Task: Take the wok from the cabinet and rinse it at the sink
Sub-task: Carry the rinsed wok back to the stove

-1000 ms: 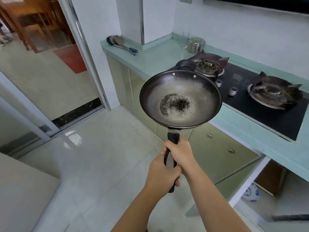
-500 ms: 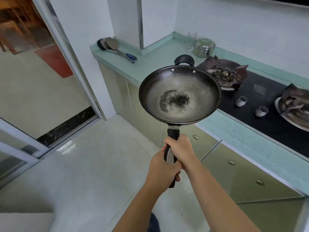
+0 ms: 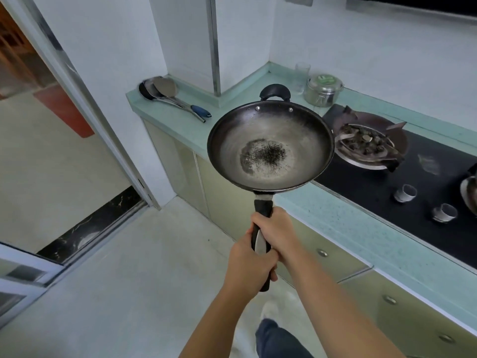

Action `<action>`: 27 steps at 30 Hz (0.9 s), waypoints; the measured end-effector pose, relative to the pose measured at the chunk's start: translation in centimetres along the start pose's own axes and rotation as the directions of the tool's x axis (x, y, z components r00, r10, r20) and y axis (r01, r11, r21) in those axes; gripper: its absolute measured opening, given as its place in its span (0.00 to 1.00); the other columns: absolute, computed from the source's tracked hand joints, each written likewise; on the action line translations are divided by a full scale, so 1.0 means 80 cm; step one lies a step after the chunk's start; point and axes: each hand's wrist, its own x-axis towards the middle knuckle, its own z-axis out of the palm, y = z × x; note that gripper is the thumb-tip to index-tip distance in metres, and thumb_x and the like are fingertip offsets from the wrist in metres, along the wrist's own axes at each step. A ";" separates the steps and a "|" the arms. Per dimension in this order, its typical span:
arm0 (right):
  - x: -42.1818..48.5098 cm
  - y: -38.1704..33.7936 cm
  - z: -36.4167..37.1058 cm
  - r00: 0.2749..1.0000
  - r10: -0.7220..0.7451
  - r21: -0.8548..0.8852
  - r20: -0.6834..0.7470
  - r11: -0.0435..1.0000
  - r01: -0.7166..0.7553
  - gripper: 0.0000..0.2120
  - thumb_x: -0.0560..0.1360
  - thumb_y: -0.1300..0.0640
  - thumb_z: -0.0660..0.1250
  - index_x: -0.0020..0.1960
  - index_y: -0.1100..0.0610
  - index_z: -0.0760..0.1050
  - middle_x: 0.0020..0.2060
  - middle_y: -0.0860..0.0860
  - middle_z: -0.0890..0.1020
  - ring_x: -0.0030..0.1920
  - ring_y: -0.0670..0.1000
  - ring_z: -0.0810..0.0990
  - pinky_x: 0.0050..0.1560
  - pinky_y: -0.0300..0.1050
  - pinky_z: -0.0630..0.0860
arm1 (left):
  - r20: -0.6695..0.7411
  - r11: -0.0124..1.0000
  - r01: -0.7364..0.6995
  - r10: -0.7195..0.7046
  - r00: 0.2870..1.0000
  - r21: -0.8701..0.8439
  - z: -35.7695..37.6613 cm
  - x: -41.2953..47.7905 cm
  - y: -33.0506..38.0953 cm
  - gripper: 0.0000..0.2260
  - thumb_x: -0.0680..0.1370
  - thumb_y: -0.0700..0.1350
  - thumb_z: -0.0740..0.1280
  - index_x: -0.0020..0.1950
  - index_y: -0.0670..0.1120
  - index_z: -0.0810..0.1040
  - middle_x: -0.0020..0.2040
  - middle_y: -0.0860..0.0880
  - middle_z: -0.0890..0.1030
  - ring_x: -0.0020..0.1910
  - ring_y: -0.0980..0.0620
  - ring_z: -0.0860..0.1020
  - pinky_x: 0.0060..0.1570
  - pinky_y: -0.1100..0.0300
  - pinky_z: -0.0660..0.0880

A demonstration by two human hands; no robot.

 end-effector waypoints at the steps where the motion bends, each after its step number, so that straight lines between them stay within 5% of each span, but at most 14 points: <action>1: 0.011 -0.005 0.000 1.000 0.010 0.005 0.004 1.000 -0.011 0.03 0.67 0.62 0.64 0.35 0.62 0.72 0.28 0.55 0.75 0.26 0.50 0.72 0.27 0.37 0.69 | -0.001 1.000 -0.001 0.001 1.000 -0.009 -0.001 0.011 0.004 0.12 0.72 0.36 0.64 0.53 0.48 0.76 0.25 0.50 0.76 0.21 0.54 0.74 0.19 0.66 0.67; 11: 0.165 -0.052 -0.008 0.998 0.052 0.020 0.035 0.998 -0.053 0.12 0.64 0.60 0.65 0.41 0.69 0.76 0.34 0.60 0.78 0.33 0.54 0.76 0.35 0.45 0.74 | -0.031 0.999 0.028 -0.028 0.999 -0.022 0.006 0.155 0.058 0.10 0.72 0.36 0.65 0.52 0.46 0.76 0.29 0.48 0.78 0.22 0.55 0.75 0.23 0.65 0.71; 21: 0.288 -0.091 -0.047 0.994 0.045 -0.010 0.100 0.999 -0.045 0.04 0.66 0.62 0.64 0.36 0.63 0.74 0.32 0.59 0.80 0.34 0.54 0.78 0.41 0.51 0.79 | -0.084 0.998 0.043 -0.048 0.995 -0.053 0.041 0.275 0.108 0.06 0.72 0.37 0.66 0.47 0.45 0.76 0.28 0.48 0.78 0.21 0.54 0.75 0.27 0.59 0.75; 27: 0.343 -0.108 -0.065 0.990 0.042 -0.037 0.132 0.999 -0.037 0.07 0.68 0.64 0.64 0.31 0.62 0.70 0.26 0.53 0.77 0.26 0.48 0.75 0.29 0.38 0.73 | -0.107 0.993 0.071 -0.081 0.991 -0.096 0.058 0.326 0.130 0.06 0.72 0.36 0.66 0.45 0.47 0.76 0.27 0.49 0.77 0.20 0.56 0.74 0.25 0.61 0.74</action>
